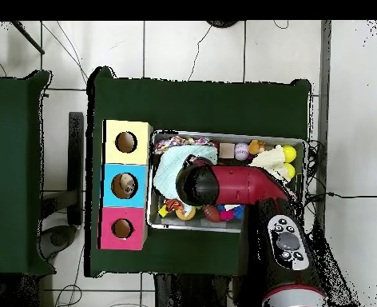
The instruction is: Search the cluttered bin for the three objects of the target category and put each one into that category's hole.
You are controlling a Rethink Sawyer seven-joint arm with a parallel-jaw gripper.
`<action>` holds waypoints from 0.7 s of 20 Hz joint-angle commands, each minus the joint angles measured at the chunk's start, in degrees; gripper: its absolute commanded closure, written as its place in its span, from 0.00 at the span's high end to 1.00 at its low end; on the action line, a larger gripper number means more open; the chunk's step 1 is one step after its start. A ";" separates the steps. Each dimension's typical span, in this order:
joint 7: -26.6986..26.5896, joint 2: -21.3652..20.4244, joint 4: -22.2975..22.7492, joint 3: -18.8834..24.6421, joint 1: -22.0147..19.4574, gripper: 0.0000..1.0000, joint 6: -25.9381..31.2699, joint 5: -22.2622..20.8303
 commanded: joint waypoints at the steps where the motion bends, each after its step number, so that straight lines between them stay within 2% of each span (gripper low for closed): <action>1: -9.18 1.76 6.19 11.49 -2.95 0.00 -4.05 -5.93; 7: -6.19 -1.02 4.08 9.36 0.86 0.00 1.10 -6.73; 14: -7.48 -6.39 3.45 9.26 2.46 0.00 7.78 -4.67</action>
